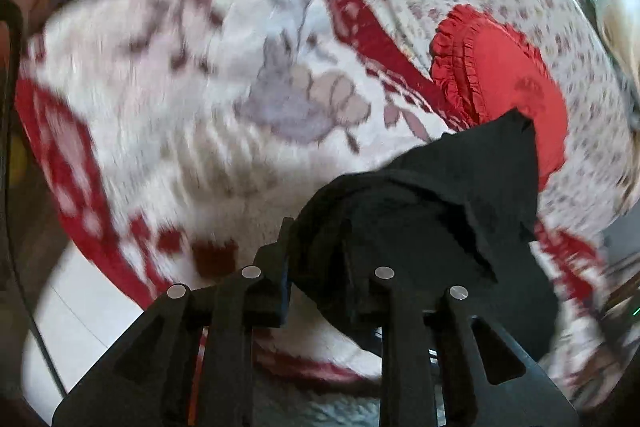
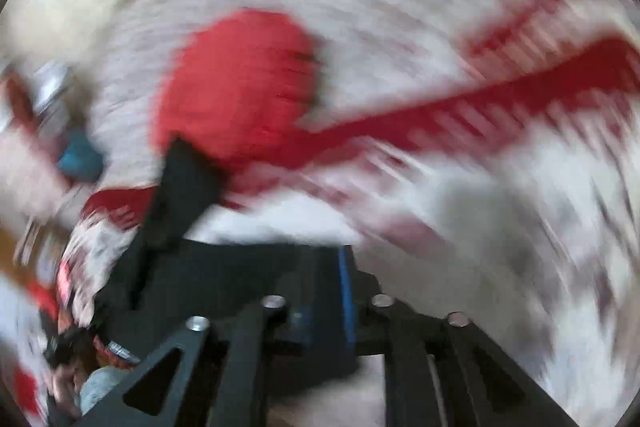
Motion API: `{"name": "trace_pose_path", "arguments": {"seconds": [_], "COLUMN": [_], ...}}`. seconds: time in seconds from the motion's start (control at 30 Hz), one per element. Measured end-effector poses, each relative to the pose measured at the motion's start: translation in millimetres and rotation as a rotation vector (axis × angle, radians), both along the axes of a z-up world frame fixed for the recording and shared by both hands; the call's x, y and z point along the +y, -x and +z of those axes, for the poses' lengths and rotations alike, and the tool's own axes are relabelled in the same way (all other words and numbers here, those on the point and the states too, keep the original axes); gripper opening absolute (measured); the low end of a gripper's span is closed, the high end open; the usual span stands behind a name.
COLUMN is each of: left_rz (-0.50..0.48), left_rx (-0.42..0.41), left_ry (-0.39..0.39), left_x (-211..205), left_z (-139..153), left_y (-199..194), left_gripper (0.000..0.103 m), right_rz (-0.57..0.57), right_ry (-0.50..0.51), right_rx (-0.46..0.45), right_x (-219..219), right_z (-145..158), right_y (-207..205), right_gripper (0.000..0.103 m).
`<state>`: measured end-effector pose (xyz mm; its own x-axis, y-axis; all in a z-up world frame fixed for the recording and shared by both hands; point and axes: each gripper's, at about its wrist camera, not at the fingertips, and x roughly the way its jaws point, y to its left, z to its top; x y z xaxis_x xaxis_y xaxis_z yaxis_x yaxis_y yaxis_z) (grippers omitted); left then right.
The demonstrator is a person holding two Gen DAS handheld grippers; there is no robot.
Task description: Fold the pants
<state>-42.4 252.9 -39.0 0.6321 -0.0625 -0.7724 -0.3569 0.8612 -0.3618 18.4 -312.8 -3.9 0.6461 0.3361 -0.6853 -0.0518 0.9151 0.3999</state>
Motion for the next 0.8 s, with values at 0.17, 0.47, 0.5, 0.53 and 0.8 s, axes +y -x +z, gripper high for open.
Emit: {"name": "trace_pose_path", "arguments": {"seconds": [0.17, 0.47, 0.5, 0.53, 0.8], "left_rz": [0.095, -0.263, -0.332, -0.419, -0.729], "left_rx": [-0.025, -0.142, -0.153, -0.165, 0.001], "left_ry": [-0.189, -0.267, -0.267, -0.273, -0.53], "left_x": [7, -45, -58, -75, -202], "left_z": [11, 40, 41, 41, 4], "left_y": [5, -8, -11, -16, -84], "left_gripper": [0.039, 0.056, 0.059, 0.059, 0.059], "right_rz": [0.462, 0.908, 0.928, 0.923, 0.517], "right_ry": [0.139, 0.477, 0.517, 0.569, 0.279], "right_rx": [-0.151, -0.179, -0.161, -0.146, -0.065], "right_x": [129, 266, 272, 276, 208], "right_z": [29, -39, -49, -57, -25], "right_y": [-48, -87, -93, -98, -144], "right_gripper": [0.045, 0.045, 0.045, 0.045, 0.011]}}
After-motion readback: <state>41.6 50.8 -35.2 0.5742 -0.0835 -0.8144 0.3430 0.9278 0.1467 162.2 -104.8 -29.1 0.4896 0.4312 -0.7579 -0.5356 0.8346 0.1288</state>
